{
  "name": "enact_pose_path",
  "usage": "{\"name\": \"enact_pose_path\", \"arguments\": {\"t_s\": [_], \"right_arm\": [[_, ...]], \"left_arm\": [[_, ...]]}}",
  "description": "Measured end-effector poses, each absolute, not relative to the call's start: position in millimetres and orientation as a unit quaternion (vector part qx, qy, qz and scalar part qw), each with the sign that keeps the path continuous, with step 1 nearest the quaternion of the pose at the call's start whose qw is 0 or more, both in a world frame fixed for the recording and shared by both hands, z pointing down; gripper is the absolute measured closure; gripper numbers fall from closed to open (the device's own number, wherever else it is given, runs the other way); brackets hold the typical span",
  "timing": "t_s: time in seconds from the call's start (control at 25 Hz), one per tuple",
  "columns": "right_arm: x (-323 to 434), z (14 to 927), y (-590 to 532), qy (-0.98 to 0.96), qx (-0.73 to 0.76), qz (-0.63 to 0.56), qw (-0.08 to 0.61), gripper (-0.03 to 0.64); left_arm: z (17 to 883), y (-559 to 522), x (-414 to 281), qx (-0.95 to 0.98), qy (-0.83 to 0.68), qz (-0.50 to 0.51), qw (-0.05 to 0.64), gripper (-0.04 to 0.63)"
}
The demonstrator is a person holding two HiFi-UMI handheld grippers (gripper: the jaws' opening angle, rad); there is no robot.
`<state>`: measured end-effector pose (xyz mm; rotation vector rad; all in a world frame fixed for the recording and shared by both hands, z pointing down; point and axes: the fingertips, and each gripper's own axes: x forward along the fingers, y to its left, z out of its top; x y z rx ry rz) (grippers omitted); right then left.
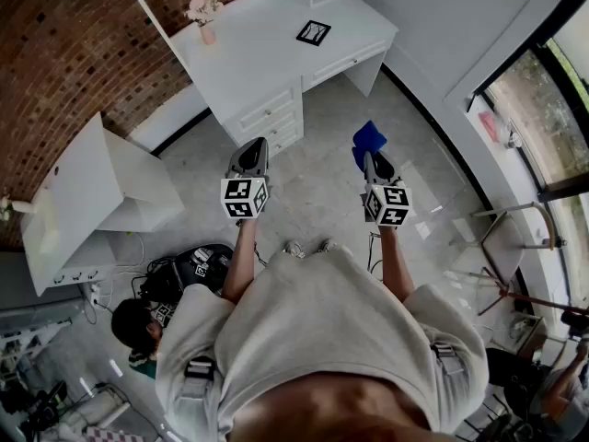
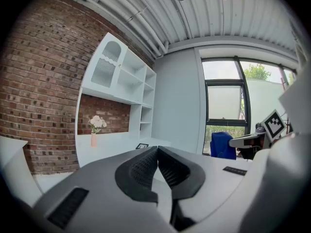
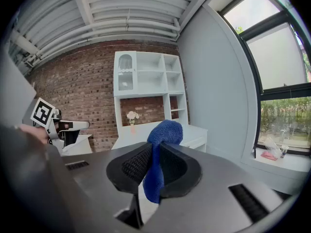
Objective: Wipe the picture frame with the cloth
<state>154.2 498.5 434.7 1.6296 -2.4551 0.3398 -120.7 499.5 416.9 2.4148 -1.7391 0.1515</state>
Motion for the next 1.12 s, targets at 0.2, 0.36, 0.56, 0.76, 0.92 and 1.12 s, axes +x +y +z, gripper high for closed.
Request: {"name": "enact_pose_path", "arguments": {"t_s": [0.2,0.36,0.56,0.76,0.92,1.12], "right_arm": [[157,436,502,-0.824,0.547,0.116,0.089,0.558],[158,437,502,-0.825,0.545,0.117,0.092,0.558],[163,437,501,-0.828,0.541,0.121,0.085,0.558],[173,439,498,-0.832,0.535,0.119,0.091,0.558],[183,441,496,-0.836,0.527,0.119,0.096,0.558],[195,445,490,-0.846,0.51,0.119,0.101,0.558]], "left_arm": [[416,501,-116,0.809,-0.58,0.054,0.079,0.578],[416,502,-113,0.809,-0.58,0.056,0.079,0.578],[418,502,-107,0.808,-0.58,0.058,0.081,0.578],[418,501,-94,0.806,-0.583,0.059,0.081,0.578],[419,500,-80,0.805,-0.584,0.062,0.081,0.578],[421,496,-58,0.802,-0.588,0.067,0.078,0.578]]}}
